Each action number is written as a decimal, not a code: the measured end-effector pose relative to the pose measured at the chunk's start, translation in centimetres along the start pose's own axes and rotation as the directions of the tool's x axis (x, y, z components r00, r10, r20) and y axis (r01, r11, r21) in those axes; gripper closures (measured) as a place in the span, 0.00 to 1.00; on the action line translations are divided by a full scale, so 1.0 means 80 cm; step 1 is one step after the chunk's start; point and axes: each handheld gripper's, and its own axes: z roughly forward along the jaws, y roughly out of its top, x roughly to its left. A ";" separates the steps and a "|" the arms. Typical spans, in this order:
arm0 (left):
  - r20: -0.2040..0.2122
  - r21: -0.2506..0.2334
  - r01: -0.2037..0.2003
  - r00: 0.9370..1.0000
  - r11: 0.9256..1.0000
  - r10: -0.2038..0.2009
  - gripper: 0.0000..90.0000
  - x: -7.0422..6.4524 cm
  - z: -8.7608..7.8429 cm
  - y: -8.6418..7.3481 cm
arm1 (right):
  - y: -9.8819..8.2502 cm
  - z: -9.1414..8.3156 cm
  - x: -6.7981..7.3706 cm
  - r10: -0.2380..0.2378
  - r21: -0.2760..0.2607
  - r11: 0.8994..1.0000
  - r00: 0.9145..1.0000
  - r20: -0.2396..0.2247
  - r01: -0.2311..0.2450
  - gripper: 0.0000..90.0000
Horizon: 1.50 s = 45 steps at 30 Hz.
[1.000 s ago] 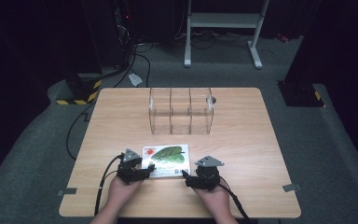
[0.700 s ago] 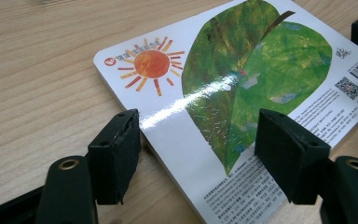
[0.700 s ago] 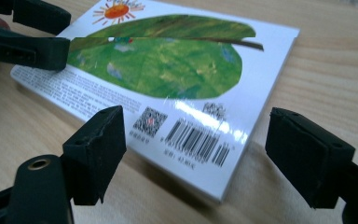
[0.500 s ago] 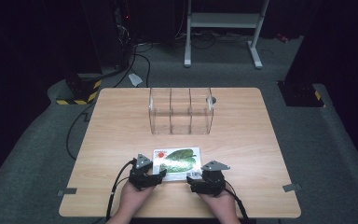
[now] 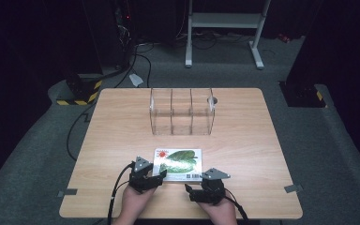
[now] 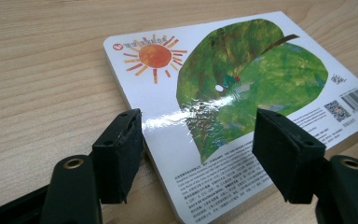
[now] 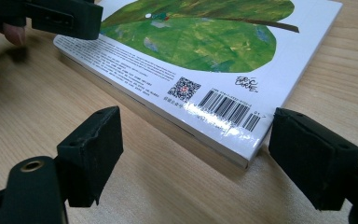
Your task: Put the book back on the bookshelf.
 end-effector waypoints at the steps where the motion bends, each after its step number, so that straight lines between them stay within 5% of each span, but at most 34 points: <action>1: 0.005 -0.005 0.010 1.000 1.000 -0.010 0.37 0.000 -0.001 0.000 | 0.000 0.000 0.000 0.000 0.000 1.000 1.000 0.000 0.000 0.19; 20: 0.055 -0.096 -0.030 0.998 0.995 0.036 0.39 -0.008 -0.024 0.011 | 0.009 0.014 -0.001 -0.027 0.026 0.999 0.995 0.098 0.024 0.15; 30: 0.078 -0.126 -0.012 0.997 0.992 0.022 0.39 -0.010 -0.031 0.015 | 0.011 0.017 0.001 -0.027 0.047 0.999 0.991 0.135 0.021 0.18; 41: 0.074 -0.103 -0.006 0.997 0.995 0.013 0.39 -0.002 -0.026 0.015 | 0.009 0.015 -0.001 -0.005 0.023 1.000 0.991 0.134 0.001 0.21; 45: 0.102 -0.047 0.028 0.995 0.999 -0.023 0.38 0.008 -0.010 0.021 | 0.009 0.015 0.000 -0.009 0.026 1.000 0.991 0.135 0.005 0.21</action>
